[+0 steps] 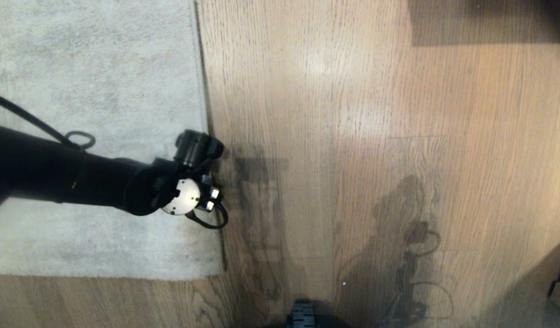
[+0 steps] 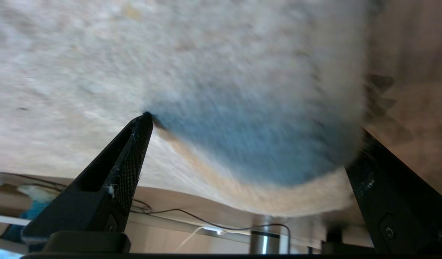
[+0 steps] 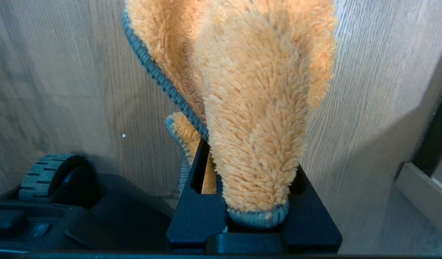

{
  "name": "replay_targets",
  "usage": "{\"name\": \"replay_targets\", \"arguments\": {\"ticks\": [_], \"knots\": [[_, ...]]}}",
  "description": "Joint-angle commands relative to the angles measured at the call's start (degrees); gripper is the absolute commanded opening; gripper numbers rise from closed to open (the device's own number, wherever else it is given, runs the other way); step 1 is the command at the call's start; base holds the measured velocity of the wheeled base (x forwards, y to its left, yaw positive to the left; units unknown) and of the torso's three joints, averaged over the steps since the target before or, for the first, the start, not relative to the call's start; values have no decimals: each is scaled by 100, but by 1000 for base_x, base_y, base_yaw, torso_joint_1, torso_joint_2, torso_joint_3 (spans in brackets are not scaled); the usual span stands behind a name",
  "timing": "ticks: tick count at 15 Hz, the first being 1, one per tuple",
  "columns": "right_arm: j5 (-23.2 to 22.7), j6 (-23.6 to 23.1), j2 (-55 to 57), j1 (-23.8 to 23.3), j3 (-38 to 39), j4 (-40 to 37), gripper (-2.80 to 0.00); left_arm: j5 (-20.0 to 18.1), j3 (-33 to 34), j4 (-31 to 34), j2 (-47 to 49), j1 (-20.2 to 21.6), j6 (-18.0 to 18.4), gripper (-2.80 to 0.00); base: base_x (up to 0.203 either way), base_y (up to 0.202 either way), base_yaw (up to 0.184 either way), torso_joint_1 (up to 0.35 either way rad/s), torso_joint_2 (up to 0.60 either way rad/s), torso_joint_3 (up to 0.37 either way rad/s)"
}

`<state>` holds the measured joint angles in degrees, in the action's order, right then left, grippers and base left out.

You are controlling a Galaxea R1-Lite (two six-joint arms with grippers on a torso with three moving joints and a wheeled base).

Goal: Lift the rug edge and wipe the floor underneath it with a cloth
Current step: Lift up the carpet

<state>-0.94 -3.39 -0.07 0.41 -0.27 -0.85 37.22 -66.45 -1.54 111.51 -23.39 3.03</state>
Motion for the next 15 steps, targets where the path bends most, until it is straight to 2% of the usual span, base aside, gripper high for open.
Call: {"name": "replay_targets", "arguments": {"ticks": [1, 6, 8, 12, 15], "knots": [[-3, -4, 7, 2, 0, -3, -280, 130, 111, 22, -110, 67, 70, 0, 0, 0, 0, 0, 0, 0], [-3, -4, 7, 2, 0, -3, -280, 456, 219, 51, -320, 142, 206, 0, 0, 0, 0, 0, 0, 0], [-3, -4, 7, 2, 0, -3, -280, 551, 228, 268, -425, 142, 214, 0, 0, 0, 0, 0, 0, 0], [-3, -4, 7, 2, 0, -3, -280, 601, 202, 303, -552, 149, 225, 0, 0, 0, 0, 0, 0, 0], [-3, -4, 7, 2, 0, -3, -280, 941, 195, 294, -664, 165, 489, 0, 0, 0, 0, 0, 0, 0]]}}
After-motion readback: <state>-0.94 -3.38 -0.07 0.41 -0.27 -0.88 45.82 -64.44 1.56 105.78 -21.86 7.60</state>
